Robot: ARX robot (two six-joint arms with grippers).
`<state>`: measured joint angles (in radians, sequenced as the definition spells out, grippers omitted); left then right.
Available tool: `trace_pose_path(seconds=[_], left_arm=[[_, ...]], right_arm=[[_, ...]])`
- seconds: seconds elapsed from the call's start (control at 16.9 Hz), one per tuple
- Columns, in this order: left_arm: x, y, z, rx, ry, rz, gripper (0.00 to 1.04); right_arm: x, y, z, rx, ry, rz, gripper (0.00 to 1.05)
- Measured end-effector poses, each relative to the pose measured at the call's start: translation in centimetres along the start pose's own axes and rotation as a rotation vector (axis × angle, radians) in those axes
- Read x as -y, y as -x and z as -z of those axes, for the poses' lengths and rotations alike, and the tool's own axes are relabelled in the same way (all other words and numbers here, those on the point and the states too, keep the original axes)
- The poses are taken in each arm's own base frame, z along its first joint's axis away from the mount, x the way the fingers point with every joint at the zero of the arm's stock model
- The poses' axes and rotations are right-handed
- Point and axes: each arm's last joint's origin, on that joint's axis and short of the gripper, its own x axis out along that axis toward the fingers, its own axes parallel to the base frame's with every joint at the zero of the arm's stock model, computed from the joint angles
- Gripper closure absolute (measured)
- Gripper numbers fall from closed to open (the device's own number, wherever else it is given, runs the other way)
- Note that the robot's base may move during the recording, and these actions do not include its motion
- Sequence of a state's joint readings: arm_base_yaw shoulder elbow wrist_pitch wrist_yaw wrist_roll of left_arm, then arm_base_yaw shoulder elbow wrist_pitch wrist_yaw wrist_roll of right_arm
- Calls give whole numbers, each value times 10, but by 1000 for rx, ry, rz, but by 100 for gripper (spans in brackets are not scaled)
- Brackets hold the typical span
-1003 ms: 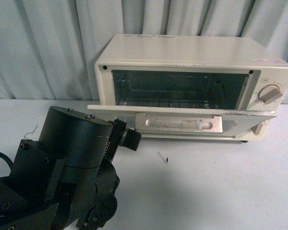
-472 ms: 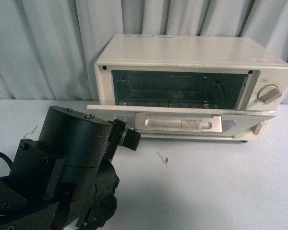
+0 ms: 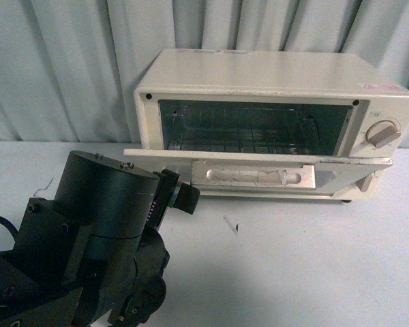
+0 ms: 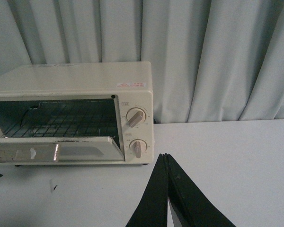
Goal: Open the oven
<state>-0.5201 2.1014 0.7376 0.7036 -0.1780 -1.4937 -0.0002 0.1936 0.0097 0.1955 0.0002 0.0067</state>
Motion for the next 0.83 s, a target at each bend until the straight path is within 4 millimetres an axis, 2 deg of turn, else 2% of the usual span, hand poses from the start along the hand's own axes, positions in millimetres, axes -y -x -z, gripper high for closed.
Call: trace_pose_path(seconds=[0.12, 0.24, 0.59, 0.65, 0.83], left_arm=[[0, 0, 0, 0, 0, 0, 7], [0, 0, 0, -3, 0, 1, 7], [0, 0, 0, -1, -1, 0, 7], [0, 0, 0, -1, 0, 0, 7], [0, 0, 0, -1, 0, 0, 7]], right_arm=[[0, 2, 1, -5, 0, 0, 103], [0, 12, 4, -19, 1, -1, 103], [0, 12, 3, -8, 1, 0, 103], [0, 12, 3, -8, 2, 0, 96], [0, 12, 3, -8, 2, 0, 63]])
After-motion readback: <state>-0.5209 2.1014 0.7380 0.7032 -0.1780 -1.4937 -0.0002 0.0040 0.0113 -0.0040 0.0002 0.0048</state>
